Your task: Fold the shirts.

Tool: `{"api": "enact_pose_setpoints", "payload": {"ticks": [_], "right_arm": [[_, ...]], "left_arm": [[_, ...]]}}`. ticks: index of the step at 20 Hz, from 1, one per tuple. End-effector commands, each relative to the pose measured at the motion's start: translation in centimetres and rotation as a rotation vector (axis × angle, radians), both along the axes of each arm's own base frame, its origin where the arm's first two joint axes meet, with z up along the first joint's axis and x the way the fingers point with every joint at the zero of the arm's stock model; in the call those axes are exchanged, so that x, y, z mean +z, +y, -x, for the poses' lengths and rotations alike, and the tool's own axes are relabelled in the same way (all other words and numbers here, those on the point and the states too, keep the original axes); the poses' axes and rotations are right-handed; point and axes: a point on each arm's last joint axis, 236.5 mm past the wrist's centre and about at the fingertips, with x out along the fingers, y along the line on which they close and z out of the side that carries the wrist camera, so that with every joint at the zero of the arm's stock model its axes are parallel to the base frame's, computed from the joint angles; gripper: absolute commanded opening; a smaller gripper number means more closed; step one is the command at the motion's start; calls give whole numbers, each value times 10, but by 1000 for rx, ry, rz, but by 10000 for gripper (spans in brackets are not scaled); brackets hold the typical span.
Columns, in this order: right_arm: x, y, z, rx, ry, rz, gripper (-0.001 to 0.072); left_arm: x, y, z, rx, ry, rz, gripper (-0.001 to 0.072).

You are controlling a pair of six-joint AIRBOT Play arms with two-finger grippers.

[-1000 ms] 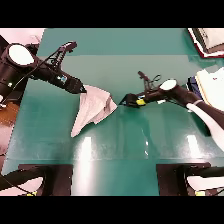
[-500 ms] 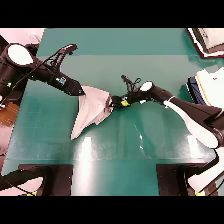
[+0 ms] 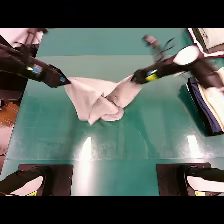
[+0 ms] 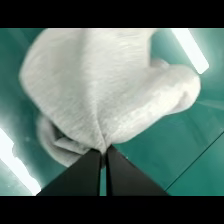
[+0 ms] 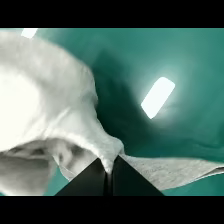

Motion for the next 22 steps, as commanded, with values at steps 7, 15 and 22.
{"api": "enact_pose_setpoints", "payload": {"ticks": [7, 15, 22], "right_arm": [[222, -99, 107, -181, -451, 77, 12], [229, -123, 91, -268, -415, 161, 11], [32, -104, -32, -234, 0, 273, 13]], "left_arm": [[160, -2, 80, -69, -327, 115, 22], [141, 7, 47, -2, -317, 74, 22], [-89, -8, -84, 92, 141, 8, 23]]}}
